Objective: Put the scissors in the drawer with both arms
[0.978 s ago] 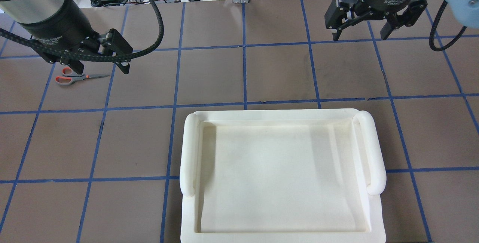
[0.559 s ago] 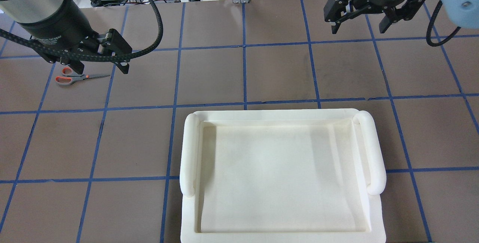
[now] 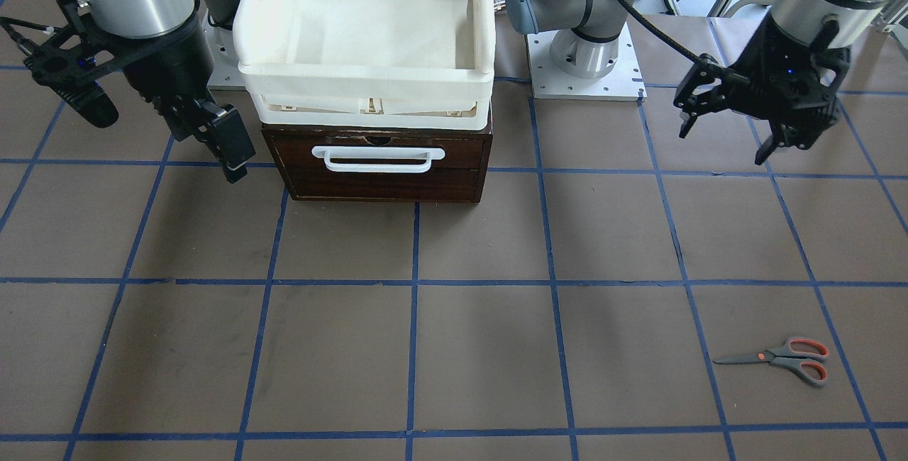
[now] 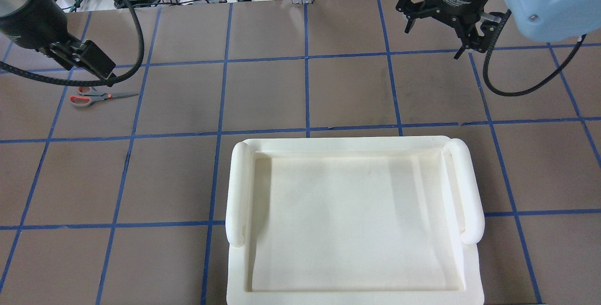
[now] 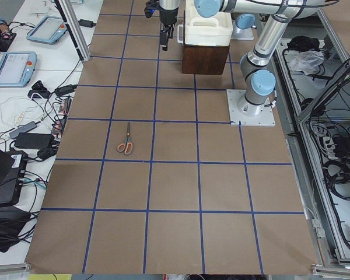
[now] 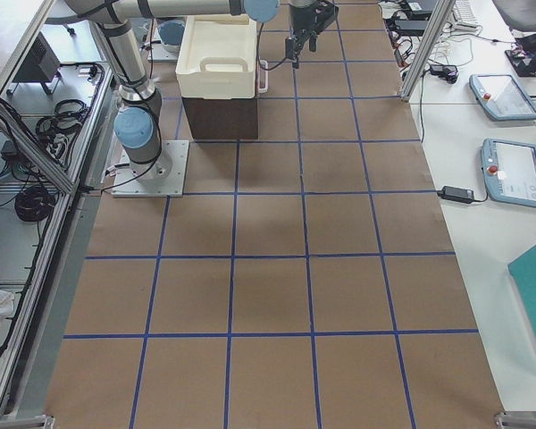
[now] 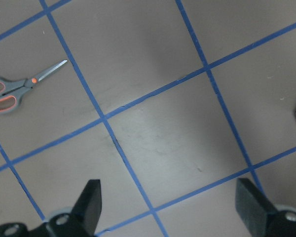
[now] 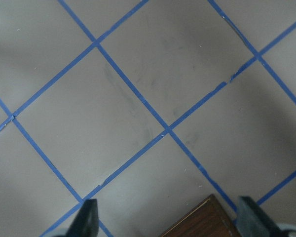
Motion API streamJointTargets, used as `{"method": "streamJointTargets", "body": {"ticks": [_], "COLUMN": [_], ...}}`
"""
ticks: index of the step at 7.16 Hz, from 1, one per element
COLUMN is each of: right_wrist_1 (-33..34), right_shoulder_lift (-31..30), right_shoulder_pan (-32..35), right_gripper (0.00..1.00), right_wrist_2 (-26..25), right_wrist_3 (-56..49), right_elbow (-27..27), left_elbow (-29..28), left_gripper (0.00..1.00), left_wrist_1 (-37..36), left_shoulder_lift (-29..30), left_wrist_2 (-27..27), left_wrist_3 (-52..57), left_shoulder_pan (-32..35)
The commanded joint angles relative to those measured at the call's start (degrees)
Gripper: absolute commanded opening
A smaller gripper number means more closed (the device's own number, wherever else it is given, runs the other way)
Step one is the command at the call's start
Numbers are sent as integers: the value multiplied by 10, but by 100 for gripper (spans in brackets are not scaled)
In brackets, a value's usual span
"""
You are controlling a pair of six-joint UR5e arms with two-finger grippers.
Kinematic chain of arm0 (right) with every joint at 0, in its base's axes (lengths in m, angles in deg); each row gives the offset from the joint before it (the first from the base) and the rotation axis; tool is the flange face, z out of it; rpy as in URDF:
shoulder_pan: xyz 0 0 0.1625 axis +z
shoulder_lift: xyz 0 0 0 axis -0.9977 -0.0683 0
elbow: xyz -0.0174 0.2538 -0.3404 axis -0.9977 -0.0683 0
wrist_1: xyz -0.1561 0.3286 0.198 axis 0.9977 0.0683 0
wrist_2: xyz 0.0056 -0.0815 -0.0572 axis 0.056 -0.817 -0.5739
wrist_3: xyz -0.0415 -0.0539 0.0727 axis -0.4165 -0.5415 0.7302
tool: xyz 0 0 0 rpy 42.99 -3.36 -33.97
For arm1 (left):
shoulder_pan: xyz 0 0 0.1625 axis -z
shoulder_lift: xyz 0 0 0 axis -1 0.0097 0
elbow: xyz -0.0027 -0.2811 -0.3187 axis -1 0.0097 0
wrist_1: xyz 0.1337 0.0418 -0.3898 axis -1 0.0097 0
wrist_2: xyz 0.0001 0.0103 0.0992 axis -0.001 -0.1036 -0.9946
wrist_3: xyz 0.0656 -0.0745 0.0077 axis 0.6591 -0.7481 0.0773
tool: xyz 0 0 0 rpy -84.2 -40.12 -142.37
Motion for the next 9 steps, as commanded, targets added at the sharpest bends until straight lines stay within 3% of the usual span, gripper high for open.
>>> {"method": "streamJointTargets", "body": {"ticks": [1, 4, 5, 6, 8, 9], "right_wrist_1": [-16, -35, -43, -44, -43, -43], "right_shoulder_lift": [37, 91, 113, 129, 146, 161], "right_shoulder_pan": [49, 106, 126, 139, 141, 141], "right_gripper": [100, 100, 100, 100, 100, 100], "right_wrist_2": [-1, 1, 2, 8, 45, 60], "right_wrist_3": [221, 410, 456, 488, 490, 490], "right_elbow": [2, 2, 2, 2, -1, -2], "left_elbow": [0, -4, -13, -23, -48, -55], "left_gripper": [95, 95, 95, 95, 94, 87], "left_wrist_1": [-77, -189, -201, -268, -305, -309], "left_shoulder_lift": [78, 187, 218, 253, 321, 337], "left_wrist_2": [-4, -15, -16, -19, -13, -9], "left_wrist_3": [281, 604, 652, 710, 815, 827], "left_shoulder_pan": [-43, -52, -52, -62, -121, -124]}}
